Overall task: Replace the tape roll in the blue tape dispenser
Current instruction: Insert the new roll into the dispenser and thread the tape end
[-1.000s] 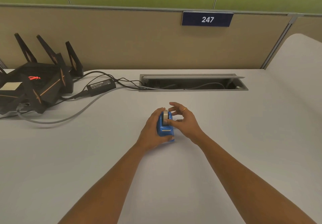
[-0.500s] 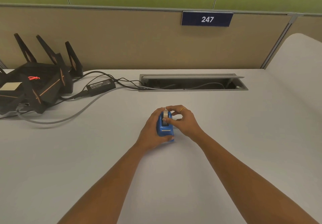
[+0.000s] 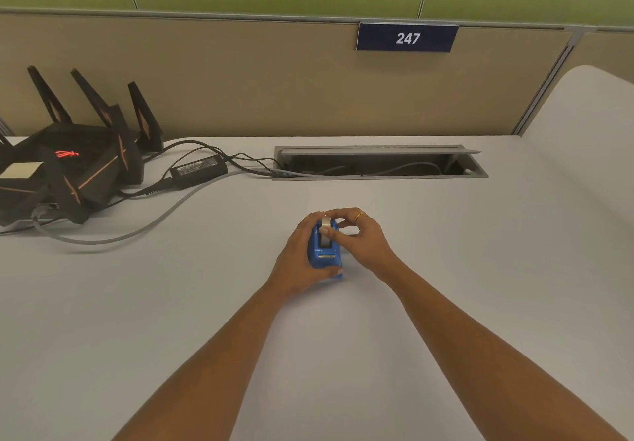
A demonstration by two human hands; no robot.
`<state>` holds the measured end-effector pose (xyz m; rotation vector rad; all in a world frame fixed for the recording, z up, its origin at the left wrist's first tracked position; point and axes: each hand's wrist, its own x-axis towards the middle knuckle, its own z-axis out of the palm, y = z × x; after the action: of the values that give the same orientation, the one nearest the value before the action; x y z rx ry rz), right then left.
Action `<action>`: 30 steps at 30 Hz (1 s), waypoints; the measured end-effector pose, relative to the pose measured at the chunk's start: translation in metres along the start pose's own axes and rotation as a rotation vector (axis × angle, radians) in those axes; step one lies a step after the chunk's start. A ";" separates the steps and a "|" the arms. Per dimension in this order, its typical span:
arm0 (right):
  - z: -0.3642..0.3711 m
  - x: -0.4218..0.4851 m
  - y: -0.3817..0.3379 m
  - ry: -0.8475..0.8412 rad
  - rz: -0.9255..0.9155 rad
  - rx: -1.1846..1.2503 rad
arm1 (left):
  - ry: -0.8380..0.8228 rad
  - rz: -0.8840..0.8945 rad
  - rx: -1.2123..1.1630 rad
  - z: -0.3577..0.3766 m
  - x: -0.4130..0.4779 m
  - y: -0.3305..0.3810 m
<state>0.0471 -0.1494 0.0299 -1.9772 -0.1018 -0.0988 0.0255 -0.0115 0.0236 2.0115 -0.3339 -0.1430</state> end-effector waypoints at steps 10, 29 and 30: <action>-0.001 0.003 0.000 -0.005 -0.003 -0.004 | 0.000 0.014 -0.001 0.000 -0.001 0.002; 0.000 0.001 0.003 0.001 -0.017 0.019 | -0.005 0.000 0.006 0.000 -0.001 0.001; 0.000 0.001 0.003 0.013 -0.018 0.017 | -0.005 0.001 0.004 0.000 -0.001 0.001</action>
<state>0.0487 -0.1504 0.0271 -1.9591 -0.1116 -0.1227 0.0245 -0.0115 0.0247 2.0157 -0.3381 -0.1466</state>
